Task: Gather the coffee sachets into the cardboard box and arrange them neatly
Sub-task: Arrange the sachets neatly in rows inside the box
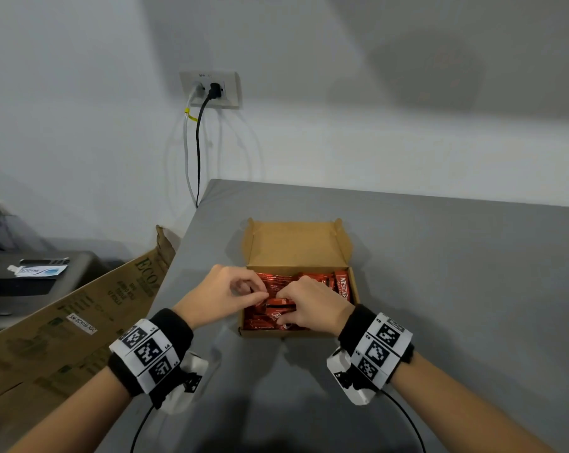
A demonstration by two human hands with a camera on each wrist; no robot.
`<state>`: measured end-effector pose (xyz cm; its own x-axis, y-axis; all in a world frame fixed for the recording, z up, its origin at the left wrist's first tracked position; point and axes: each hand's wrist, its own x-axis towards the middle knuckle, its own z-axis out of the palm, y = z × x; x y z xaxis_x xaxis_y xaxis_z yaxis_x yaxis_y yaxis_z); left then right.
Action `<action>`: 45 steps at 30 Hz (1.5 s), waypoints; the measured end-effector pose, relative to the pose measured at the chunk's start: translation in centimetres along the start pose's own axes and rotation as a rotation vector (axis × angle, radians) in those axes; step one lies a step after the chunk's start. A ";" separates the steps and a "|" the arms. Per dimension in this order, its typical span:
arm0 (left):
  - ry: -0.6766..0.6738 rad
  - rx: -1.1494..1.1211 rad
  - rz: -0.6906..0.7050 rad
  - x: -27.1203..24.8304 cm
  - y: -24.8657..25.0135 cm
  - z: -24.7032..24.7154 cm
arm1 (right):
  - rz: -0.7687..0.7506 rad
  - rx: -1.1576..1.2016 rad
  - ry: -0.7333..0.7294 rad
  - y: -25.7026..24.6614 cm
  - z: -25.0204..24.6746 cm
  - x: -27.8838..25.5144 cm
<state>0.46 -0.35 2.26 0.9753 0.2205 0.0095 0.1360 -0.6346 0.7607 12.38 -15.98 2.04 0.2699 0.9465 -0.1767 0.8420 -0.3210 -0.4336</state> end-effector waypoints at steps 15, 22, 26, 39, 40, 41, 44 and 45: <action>-0.377 0.772 0.077 1.7 -1.9 2.2 | -0.016 -0.027 -0.028 0.4 -0.5 -0.2; -0.362 0.737 0.120 1.7 -1.9 2.5 | 0.014 0.069 -0.068 0.8 0.3 -1.1; -0.355 0.667 0.081 1.5 -2.0 2.4 | 0.010 -0.129 -0.074 0.0 1.1 -1.0; -0.417 0.615 0.068 1.5 -0.5 2.3 | -0.013 -0.323 -0.158 -1.4 1.0 1.1; -0.413 0.651 0.076 1.5 -0.5 2.5 | -0.007 -0.312 -0.158 -1.3 0.9 1.0; -0.408 0.671 0.086 1.5 -0.5 2.7 | 0.000 -0.299 -0.157 -1.2 1.0 1.0; -0.378 0.712 0.134 1.3 -0.3 3.1 | 0.024 -0.221 -0.146 -0.7 0.6 0.7; -0.365 0.725 0.146 1.2 -0.3 3.1 | 0.036 -0.174 -0.150 -0.6 0.4 0.6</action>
<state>2.14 -2.23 0.02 0.9700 -0.0768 -0.2308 -0.0402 -0.9864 0.1593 11.87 -15.25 1.79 0.2393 0.9152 -0.3243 0.9045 -0.3316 -0.2682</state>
